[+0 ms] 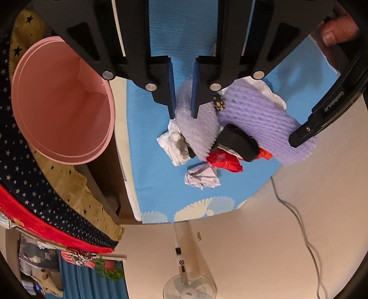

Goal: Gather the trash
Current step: 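Grasp the white foam mesh sleeve with the right gripper while the left grasps the purple mesh sleeve, then carry both mesh sleeves over the pink bin with both grippers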

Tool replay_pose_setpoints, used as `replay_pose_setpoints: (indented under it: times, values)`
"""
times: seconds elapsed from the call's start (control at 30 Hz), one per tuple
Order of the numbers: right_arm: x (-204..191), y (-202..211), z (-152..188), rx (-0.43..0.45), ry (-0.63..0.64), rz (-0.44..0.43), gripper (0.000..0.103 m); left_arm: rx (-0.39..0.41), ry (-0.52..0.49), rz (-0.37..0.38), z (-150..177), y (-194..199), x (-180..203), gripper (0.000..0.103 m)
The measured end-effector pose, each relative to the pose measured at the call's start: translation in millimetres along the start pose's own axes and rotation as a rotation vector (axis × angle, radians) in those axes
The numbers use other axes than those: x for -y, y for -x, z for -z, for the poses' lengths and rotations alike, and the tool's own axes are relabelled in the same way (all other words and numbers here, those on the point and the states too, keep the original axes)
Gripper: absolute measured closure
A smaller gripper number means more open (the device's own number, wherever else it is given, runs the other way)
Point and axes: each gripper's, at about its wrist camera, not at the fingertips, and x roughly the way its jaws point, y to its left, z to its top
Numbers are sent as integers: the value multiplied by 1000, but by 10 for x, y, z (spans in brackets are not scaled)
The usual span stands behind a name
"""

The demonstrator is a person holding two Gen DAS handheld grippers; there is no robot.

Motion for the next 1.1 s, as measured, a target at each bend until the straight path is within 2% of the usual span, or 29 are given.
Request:
replay_pose_setpoints:
  times: [0.1,0.4,0.73,0.9,1.1]
  values:
    - [3,129,-32,39,-4,4,90,49,0,-13,-62,128,-18,90]
    - [46,453,-66,112,-17,41,90,117,-13,-20,-143,422,-16,90]
    - [183,801,-111,182,-40,102,90,215,-76,0,-251,727,187,90]
    - [316,967,-149,215,-64,137,90,239,-97,25,-286,804,291,90]
    - [566,1057,-205,241,-103,201,90,232,-124,67,-287,812,450,90]
